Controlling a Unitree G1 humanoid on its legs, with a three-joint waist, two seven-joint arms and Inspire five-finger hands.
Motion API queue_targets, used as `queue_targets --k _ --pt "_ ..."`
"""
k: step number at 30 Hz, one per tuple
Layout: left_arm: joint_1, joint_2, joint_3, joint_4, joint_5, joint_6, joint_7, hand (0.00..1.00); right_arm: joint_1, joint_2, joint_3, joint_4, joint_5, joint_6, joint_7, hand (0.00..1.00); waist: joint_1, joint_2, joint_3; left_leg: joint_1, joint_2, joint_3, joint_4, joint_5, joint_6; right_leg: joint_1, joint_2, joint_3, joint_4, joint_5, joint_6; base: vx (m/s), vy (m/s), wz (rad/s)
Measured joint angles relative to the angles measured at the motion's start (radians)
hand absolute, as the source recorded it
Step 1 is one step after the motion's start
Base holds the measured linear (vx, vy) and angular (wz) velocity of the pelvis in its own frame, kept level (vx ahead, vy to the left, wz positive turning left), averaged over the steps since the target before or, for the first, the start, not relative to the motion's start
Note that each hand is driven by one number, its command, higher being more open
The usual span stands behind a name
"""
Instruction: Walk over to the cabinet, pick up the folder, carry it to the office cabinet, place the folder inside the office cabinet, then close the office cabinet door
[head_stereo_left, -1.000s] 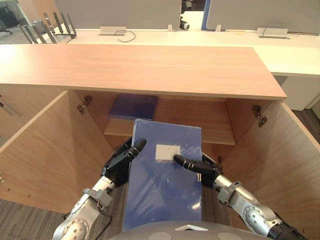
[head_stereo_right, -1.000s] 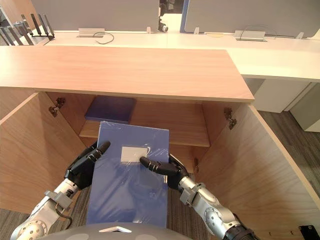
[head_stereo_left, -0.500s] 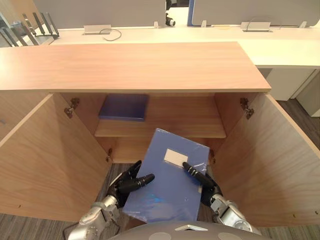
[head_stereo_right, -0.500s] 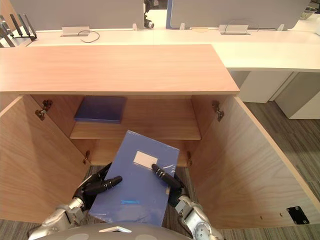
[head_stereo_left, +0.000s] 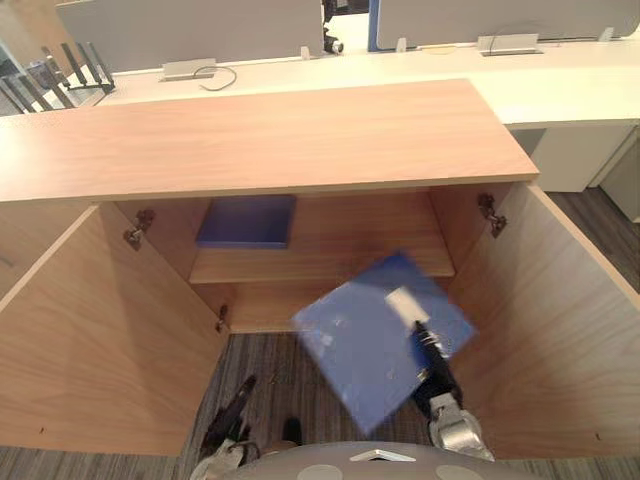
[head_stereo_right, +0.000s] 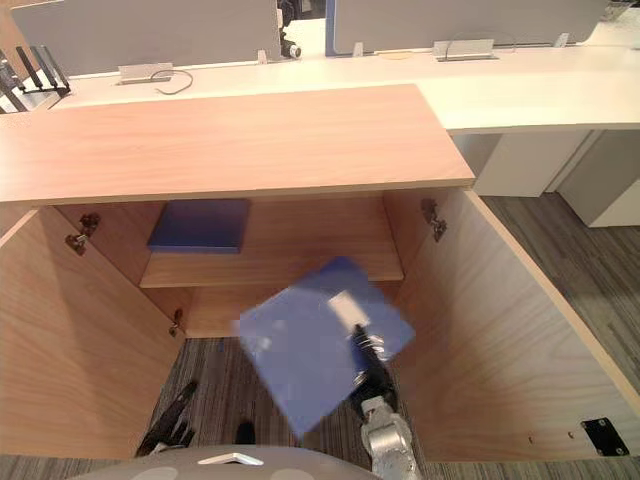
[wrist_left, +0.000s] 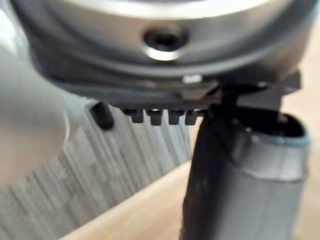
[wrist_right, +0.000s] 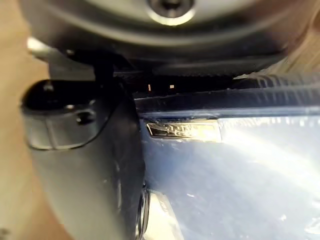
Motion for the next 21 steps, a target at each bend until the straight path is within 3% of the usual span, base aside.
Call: queue_targets --k 3,7,15,21 --pt "0.031 -0.001 0.074 0.011 0.002 0.0 0.028 1.0 -0.055 -0.004 -0.093 0.0 0.001 -0.05 -0.019 0.0 0.02 -0.009 0.005 -0.001 0.0 -0.002 -0.001 -0.002 0.001 -0.002 0.0 -0.006 0.0 -0.001 0.0 -0.03 0.001 0.06" --pt "0.049 -0.015 0.138 0.036 0.002 0.003 0.04 1.0 -0.105 -0.005 -0.171 0.001 0.001 -0.069 -0.056 0.0 0.033 -0.015 0.009 -0.009 -0.002 -0.022 -0.003 0.003 0.008 -0.002 -0.002 -0.029 0.005 -0.007 0.0 -0.04 -0.005 0.15" --pt "0.045 -0.015 0.133 0.041 0.002 0.014 0.057 1.0 -0.219 0.039 -0.265 0.127 0.0 -0.067 -0.148 0.0 0.08 -0.026 0.013 -0.025 -0.011 -0.049 -0.003 0.01 0.003 -0.007 -0.011 -0.061 0.014 -0.024 -0.003 0.0 -0.01 0.12" --pt "0.016 -0.014 0.093 0.043 0.002 0.017 0.063 1.0 -0.337 0.053 -0.287 0.233 0.033 -0.062 -0.202 0.0 0.095 -0.037 0.03 -0.042 -0.027 -0.056 -0.001 0.011 0.006 -0.007 -0.023 -0.071 0.013 -0.023 0.006 0.06 -0.001 0.05"
